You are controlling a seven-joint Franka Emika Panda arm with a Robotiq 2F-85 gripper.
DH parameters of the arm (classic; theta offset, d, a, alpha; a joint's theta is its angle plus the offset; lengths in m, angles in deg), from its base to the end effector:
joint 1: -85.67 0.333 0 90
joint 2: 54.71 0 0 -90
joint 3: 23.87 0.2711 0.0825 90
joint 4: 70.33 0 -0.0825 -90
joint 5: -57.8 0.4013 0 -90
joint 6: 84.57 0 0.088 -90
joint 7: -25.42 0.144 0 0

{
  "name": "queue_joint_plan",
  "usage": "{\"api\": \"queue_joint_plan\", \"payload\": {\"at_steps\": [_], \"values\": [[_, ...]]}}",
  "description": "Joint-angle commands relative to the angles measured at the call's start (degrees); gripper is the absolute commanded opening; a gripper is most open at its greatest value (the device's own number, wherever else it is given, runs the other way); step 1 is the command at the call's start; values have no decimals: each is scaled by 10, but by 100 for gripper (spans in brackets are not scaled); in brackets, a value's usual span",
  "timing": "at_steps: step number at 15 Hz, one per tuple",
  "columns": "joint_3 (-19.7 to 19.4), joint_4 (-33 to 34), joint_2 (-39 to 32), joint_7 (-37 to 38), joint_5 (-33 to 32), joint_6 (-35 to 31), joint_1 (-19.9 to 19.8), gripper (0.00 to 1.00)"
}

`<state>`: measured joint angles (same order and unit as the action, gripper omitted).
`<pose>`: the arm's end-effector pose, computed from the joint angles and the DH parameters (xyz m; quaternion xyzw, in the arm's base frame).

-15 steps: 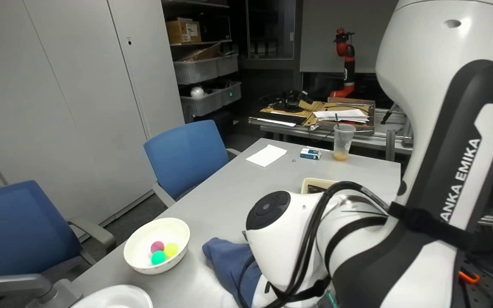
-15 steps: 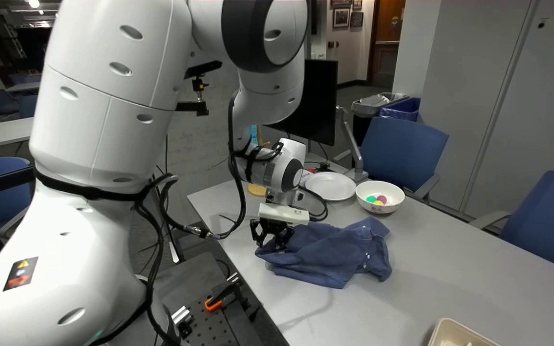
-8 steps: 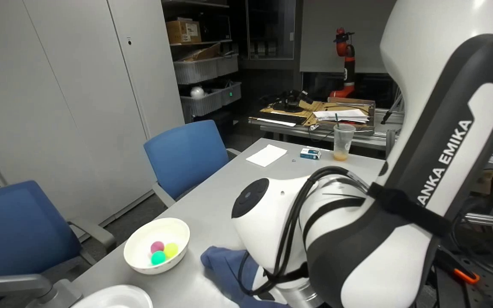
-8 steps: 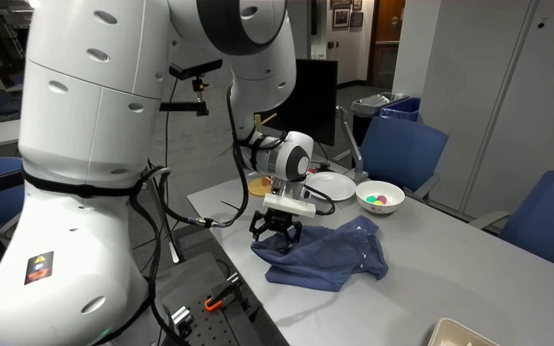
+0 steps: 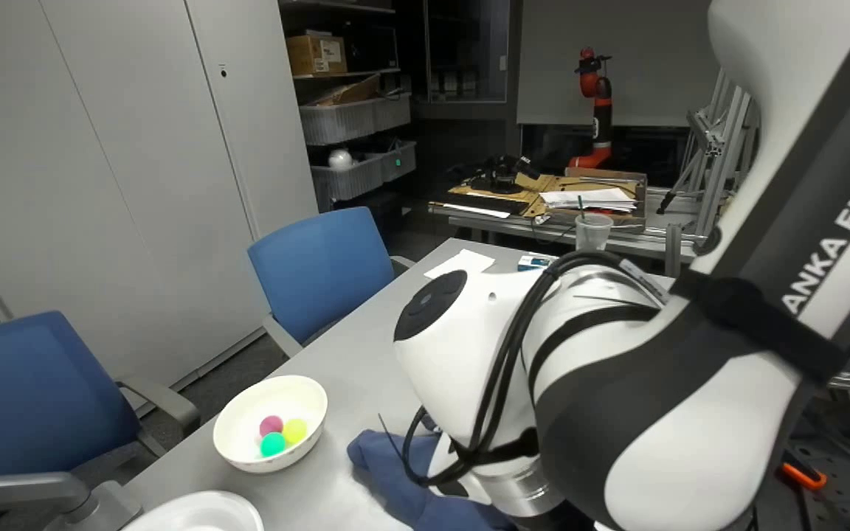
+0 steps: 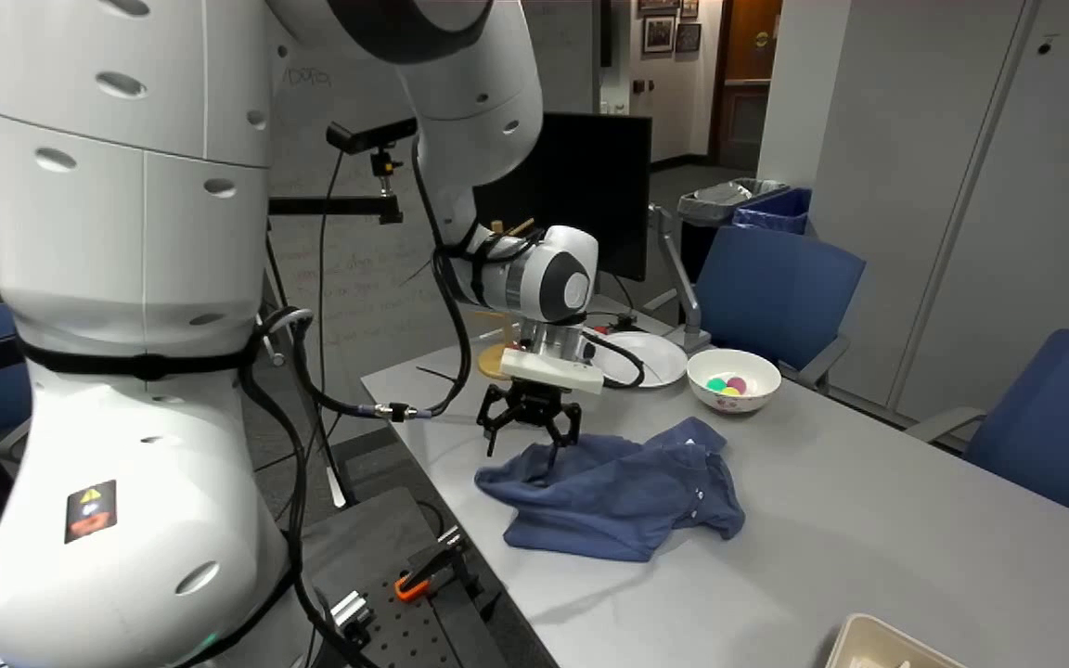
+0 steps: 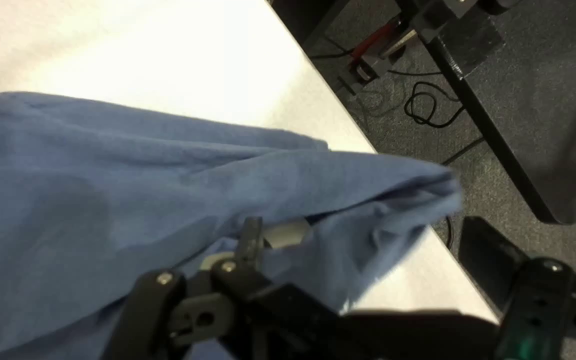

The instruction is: Unfold the t-shirt

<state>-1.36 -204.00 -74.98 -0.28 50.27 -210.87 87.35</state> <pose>0.3952 0.1949 0.0784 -0.8596 -0.4594 0.2218 0.0273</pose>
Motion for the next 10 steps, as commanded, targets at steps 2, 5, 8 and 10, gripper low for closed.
{"api": "queue_joint_plan", "payload": {"at_steps": [2, 5, 8, 10], "values": [[-12, -76, 84, -19, 62, -146, 9, 100], [-14, -120, 136, -21, 105, -239, 7, 100], [-31, -160, 208, -17, 140, -301, 7, 100], [-52, -175, 245, -26, 177, -335, 12, 100]]}}
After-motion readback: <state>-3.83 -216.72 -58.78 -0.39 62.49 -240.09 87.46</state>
